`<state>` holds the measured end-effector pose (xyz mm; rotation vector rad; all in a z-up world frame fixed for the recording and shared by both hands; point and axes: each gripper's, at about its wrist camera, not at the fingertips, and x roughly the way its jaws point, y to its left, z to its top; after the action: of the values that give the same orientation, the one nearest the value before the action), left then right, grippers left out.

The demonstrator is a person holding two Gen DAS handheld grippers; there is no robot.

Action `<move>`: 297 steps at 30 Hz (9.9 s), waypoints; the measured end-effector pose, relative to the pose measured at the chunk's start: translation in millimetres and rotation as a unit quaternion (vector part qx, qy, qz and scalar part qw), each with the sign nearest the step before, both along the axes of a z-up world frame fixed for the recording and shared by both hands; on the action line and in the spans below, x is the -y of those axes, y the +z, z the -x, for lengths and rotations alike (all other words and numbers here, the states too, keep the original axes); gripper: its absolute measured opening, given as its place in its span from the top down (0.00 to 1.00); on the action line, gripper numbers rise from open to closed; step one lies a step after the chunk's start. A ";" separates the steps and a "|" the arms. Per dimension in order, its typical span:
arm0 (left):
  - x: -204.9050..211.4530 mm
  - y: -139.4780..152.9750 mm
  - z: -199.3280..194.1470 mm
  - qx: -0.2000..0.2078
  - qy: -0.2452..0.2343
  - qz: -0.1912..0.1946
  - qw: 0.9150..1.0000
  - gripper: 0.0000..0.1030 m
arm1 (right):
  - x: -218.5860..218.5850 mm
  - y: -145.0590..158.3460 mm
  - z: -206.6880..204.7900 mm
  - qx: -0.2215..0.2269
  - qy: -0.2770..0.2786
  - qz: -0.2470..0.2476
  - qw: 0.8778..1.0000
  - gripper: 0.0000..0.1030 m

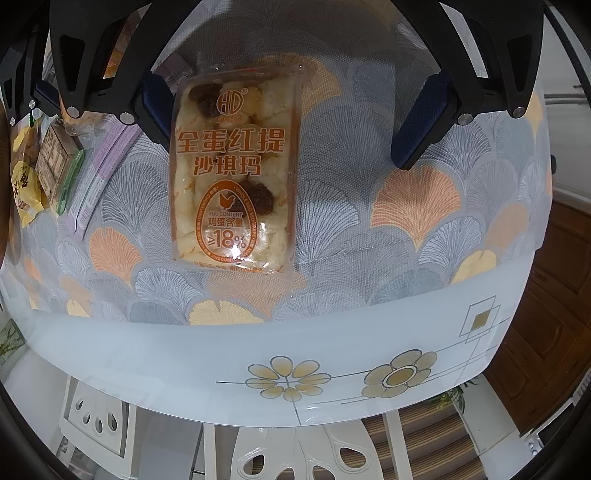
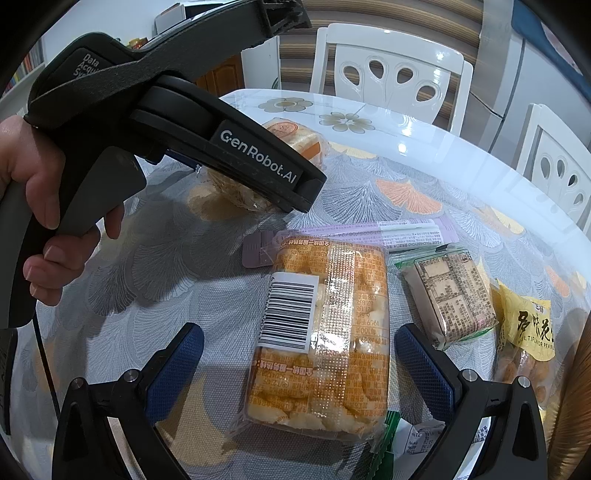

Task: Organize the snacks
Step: 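Close left tool on the red-bean bread pack while right closes on the puffed cake pack, then carry both packs over the amber bowl and open both tools, then move left tool to the purple stick pack while right moves to the green-edged white pack, then grasp the purple stick pack with left tool while right grasps the green-edged white pack, then carry both packs over the amber bowl and open both tools, then grasp the brown wafer pack with left tool while right reaches the yellow peanut bag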

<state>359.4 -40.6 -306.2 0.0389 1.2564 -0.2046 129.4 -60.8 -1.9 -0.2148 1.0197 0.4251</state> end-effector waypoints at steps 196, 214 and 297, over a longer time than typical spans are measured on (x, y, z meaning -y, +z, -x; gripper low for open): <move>-15.6 325.5 90.6 -0.007 -0.174 -0.047 0.984 0.00 | 79.5 26.1 -9.7 -0.057 -0.142 0.021 0.988 0.00; 6.8 341.9 107.7 0.021 -0.176 -0.031 0.984 0.64 | 80.5 32.4 -17.3 -0.103 -0.143 0.027 0.984 0.30; 18.5 334.3 107.5 -0.010 -0.203 0.052 0.978 0.15 | 151.7 92.8 -18.3 -0.053 -0.392 -0.209 0.894 0.13</move>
<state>251.9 -59.0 28.1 0.2044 1.2473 -0.6243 147.7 -212.5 90.9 0.6073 1.0074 -0.0947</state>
